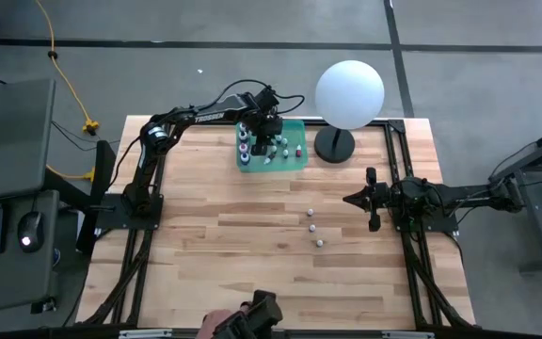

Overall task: Pick & Place food coloring
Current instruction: Put the small black food coloring bottle into the green bin

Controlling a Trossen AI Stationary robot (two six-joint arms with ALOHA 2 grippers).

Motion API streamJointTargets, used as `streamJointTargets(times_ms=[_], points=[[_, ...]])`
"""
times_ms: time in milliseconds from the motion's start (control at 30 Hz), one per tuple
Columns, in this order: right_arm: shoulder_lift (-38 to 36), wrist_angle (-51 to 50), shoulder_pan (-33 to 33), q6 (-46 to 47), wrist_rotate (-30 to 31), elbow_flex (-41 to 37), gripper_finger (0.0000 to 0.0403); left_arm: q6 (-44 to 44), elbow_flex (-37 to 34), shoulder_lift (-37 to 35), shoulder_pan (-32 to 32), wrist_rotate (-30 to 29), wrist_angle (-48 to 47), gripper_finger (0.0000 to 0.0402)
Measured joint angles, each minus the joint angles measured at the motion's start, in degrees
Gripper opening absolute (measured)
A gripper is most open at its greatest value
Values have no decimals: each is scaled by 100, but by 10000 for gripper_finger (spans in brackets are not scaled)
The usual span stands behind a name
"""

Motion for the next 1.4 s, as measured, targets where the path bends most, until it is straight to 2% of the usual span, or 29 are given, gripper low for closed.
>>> streamJointTargets(times_ms=[133, 300, 467, 567, 667, 767, 867, 1133, 1300, 1400], points=[[0, 0, 0, 1, 0, 0, 0, -4, 68, 7, 0, -394, 105, 126], [0, 0, -2, 2, 0, 0, 0, -61, 585, 11, 1, -385, -124, 126], [0, 0, 0, 2, 0, 0, 0, -546, 1409, 9, 0, -286, -900, 127], [0, -1, -2, 1, 1, -1, 0, -1039, 1900, 9, 37, 180, -1657, 127], [0, -1, -1, 1, 0, -1, 0, -1447, 2348, 4, 50, 1091, -2464, 127], [0, 0, -1, 1, 0, -1, 0, -1663, 2592, 2, -2, 1965, -3125, 127], [0, -2, 0, 0, 0, 0, 0, -1705, 2672, 0, -195, 2423, -3638, 127], [0, -1, -2, 1, 1, -2, 0, -1501, 2721, -54, -1143, 2305, -4572, 127], [-1, 0, -1, 0, 1, 0, 0, -2169, 2721, -335, -1808, 1914, -4472, 127], [-1, -2, -1, 1, 1, -2, 0, -2789, 2721, -569, -2302, 1483, -4152, 127]])
